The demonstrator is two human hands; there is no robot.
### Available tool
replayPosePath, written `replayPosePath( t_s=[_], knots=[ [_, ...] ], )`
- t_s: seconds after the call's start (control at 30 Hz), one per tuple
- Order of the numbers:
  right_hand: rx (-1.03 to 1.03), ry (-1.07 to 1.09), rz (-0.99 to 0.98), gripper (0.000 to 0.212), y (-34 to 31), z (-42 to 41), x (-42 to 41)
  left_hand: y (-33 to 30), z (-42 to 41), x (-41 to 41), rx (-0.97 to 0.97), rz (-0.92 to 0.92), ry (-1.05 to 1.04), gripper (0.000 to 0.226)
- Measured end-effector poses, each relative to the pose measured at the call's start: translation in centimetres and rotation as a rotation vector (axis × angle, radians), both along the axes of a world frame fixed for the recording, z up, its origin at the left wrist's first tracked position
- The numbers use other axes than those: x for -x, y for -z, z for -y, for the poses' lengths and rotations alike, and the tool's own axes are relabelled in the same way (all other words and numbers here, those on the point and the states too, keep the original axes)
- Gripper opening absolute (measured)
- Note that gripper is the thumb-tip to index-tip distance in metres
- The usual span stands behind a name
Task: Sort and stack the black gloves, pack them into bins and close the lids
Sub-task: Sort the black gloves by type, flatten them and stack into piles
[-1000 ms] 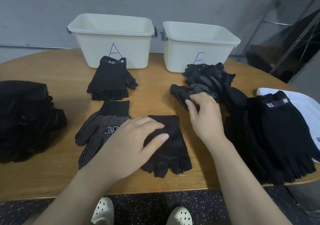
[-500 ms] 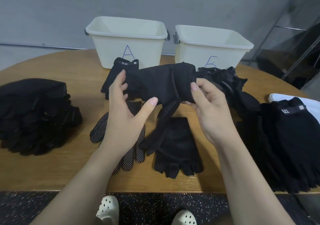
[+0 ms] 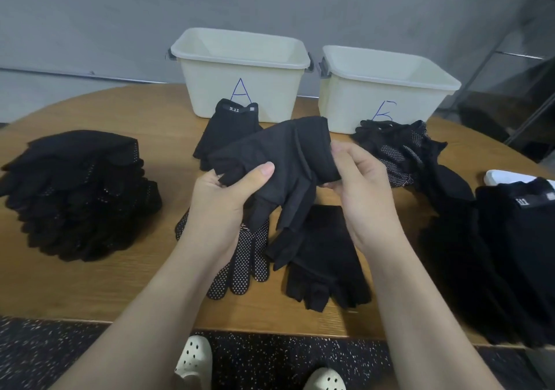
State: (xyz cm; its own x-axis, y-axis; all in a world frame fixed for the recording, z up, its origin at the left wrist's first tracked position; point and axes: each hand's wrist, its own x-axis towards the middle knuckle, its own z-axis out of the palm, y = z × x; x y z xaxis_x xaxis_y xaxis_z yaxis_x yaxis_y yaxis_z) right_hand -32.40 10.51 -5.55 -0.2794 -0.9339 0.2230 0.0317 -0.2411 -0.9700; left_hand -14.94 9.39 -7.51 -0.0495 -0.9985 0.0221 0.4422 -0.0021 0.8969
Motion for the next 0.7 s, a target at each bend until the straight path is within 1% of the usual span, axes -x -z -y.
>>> replayPosePath(
  t_s=[0.13, 0.2, 0.23, 0.3, 0.4, 0.47, 0.53, 0.57, 0.63, 0.7],
  knots=[
    [0.069, 0.298, -0.194, 0.019, 0.5, 0.1, -0.1, 0.3, 0.3, -0.6, 0.069, 0.092, -0.095, 0.017],
    [0.124, 0.363, -0.305, 0.021, 0.8, 0.0, -0.2, 0.1, 0.2, -0.8, 0.103, 0.131, -0.143, 0.016],
    [0.136, 0.352, -0.323, 0.025, 0.8, 0.0, -0.5, 0.1, 0.1, -0.9, 0.13, 0.165, -0.166, 0.016],
    [0.086, 0.242, -0.259, 0.03, 0.5, 0.0, -1.2, 0.2, 0.0, -0.9, 0.213, 0.254, -0.207, 0.012],
    [-0.112, 0.022, -0.135, 0.033, 0.2, 0.0, -2.4, 0.2, -0.5, -0.6, 0.323, 0.391, -0.225, 0.011],
    [-0.216, -0.056, -0.044, 0.043, 0.1, 0.0, -2.7, 0.4, -1.0, -0.3, 0.401, 0.477, -0.183, 0.013],
    [-0.277, -0.104, 0.048, 0.053, -0.2, -0.1, -2.5, 0.7, -1.3, -0.2, 0.544, 0.608, -0.126, 0.018],
    [-0.297, -0.12, 0.065, 0.054, -0.3, -0.2, -2.3, 0.9, -1.3, -0.1, 0.623, 0.679, -0.114, 0.022],
    [-0.325, -0.141, 0.055, 0.049, -0.4, -0.2, -1.7, 1.3, -1.3, 0.2, 0.717, 0.808, -0.11, 0.031],
    [-0.349, -0.152, 0.054, 0.04, -0.3, -0.2, -1.0, 1.7, -1.4, 0.3, 0.723, 0.875, -0.037, 0.037]
  ],
)
